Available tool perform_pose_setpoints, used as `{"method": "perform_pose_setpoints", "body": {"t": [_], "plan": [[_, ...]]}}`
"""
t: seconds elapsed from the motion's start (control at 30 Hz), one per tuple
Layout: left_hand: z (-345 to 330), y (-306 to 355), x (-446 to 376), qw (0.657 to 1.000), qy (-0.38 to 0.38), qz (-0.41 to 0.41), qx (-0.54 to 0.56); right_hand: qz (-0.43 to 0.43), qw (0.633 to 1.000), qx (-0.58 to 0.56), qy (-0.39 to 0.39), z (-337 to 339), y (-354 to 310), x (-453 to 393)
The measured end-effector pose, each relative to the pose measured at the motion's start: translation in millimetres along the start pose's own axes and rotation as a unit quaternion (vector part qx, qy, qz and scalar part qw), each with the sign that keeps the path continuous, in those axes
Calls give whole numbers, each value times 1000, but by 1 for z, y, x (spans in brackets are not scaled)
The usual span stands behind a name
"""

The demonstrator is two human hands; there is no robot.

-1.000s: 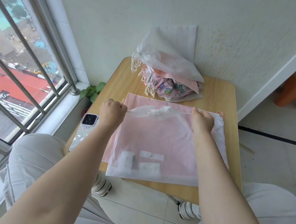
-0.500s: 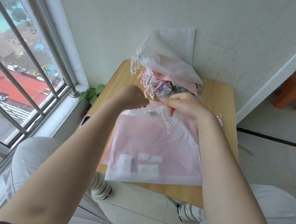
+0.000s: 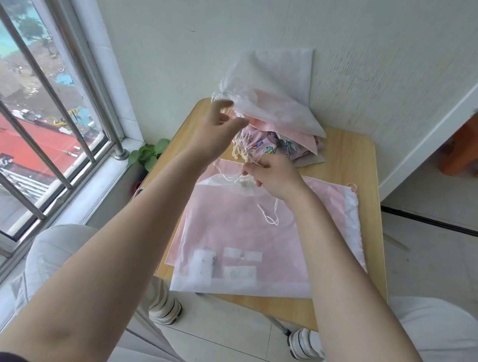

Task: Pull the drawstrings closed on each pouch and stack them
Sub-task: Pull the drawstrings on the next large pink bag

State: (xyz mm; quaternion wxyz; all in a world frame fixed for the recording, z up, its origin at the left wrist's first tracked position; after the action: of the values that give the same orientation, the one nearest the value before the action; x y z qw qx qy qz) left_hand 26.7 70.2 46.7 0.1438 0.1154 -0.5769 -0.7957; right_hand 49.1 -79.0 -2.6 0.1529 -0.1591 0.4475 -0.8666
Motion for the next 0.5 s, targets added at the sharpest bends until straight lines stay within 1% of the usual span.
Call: {"method": "perform_pose_setpoints", "body": {"t": [0.07,0.1,0.13,0.2,0.23,0.27,0.37,0.43,0.5], "plan": [[17,-5,-2,994,95,-17,-56,-10,999,-47,20,6,1,2],[21,-11,-1,989,114,-3,-90,-17,997,-65,31,9,1,2],[20,-20,-1,988,101,24,-115,-23,996,-78,44,12,1,2],[8,-45,2,988,28,88,-126,-29,992,-108,60,17,1,1],[3,-56,5,985,1,111,-131,-33,988,-136,59,16,0,1],[1,-62,10,983,-8,120,-141,-38,983,-170,53,15,-1,0],[-4,-72,21,982,21,118,-148,-46,966,-251,41,13,-3,-1],[-10,-70,27,986,39,89,-136,-47,956,-289,35,12,-4,-2],[-17,-66,33,989,40,47,-138,-47,948,-313,25,10,-4,-3]]}}
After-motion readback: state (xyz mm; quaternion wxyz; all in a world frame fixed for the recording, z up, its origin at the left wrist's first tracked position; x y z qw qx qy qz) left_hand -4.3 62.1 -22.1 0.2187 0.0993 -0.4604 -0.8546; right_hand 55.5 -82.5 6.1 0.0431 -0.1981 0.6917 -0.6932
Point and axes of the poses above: each hand's wrist, its own x-axis away from the middle knuckle, its own z-axis out of the back of the hand, y = z × x, the point moved 8 cm from there along -x, towards the middle knuckle, and after that the axes turned 1 degree about -z, right-handed, at the moved point
